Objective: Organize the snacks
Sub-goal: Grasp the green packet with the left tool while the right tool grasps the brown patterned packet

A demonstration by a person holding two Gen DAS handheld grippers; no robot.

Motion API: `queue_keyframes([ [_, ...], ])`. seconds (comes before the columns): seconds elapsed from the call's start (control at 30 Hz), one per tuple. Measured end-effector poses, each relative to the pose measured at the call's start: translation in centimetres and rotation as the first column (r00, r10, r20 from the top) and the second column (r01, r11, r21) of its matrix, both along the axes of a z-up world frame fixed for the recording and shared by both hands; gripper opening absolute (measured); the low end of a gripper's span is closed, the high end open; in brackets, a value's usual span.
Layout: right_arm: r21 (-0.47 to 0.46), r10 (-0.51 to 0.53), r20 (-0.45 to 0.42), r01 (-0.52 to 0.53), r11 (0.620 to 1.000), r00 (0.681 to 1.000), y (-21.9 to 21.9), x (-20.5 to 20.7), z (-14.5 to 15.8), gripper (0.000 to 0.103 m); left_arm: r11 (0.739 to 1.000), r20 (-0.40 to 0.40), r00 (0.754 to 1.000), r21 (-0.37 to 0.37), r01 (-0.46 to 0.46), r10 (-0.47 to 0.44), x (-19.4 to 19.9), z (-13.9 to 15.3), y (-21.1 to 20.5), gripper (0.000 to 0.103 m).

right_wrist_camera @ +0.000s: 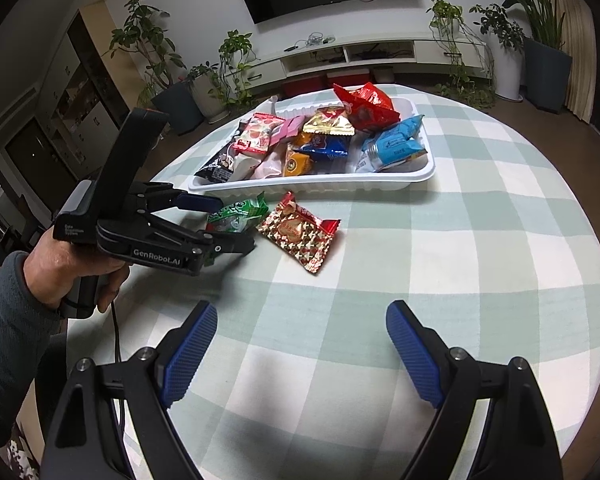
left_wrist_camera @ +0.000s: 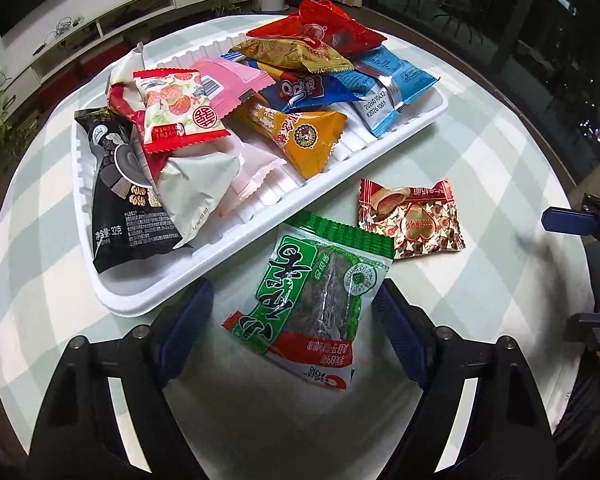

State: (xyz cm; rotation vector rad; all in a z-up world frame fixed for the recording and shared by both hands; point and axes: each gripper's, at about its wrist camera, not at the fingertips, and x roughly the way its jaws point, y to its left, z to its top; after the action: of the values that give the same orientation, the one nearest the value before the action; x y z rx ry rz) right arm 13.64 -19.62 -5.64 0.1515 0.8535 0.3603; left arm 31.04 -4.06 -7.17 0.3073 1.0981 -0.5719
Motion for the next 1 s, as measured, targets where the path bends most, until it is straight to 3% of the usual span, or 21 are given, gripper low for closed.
queue_keyframes([
  [0.2, -0.005, 0.005, -0.001, -0.005, 1.0, 1.0, 0.1, 0.0, 0.0, 0.089, 1.0, 0.005, 1.0, 0.029, 0.005, -0.005, -0.4, -0.1, 0.1, 0.074],
  [0.33, -0.017, 0.015, -0.002, -0.015, 1.0, 1.0, 0.4, 0.2, 0.0, 0.089, 0.999, 0.009, 1.0, 0.036, -0.017, 0.016, -1.3, 0.1, 0.7, 0.058],
  [0.5, -0.039, 0.028, 0.002, -0.028, 0.999, 1.0, 0.9, 0.5, 0.2, 0.089, 0.999, 0.004, 0.999, 0.01, -0.038, 0.038, -1.6, 0.3, 1.5, 0.049],
  [0.6, -0.054, 0.035, 0.005, -0.035, 0.998, 0.999, 1.1, 0.9, 0.3, 0.089, 0.999, 0.008, 0.999, 0.005, -0.049, 0.049, -2.5, 0.6, 2.0, 0.037],
  [0.8, -0.111, 0.058, 0.012, -0.057, 0.992, 0.998, 1.7, 2.1, 0.6, 0.088, 0.999, 0.013, 0.999, -0.004, -0.048, 0.048, -4.0, 0.6, 2.6, 0.037],
  [1.0, -0.165, 0.096, 0.012, -0.093, 0.982, 0.995, 2.7, 4.3, 0.9, 0.088, 0.998, 0.027, 0.999, 0.052, -0.03, 0.029, -4.7, 0.5, 1.9, 0.04],
])
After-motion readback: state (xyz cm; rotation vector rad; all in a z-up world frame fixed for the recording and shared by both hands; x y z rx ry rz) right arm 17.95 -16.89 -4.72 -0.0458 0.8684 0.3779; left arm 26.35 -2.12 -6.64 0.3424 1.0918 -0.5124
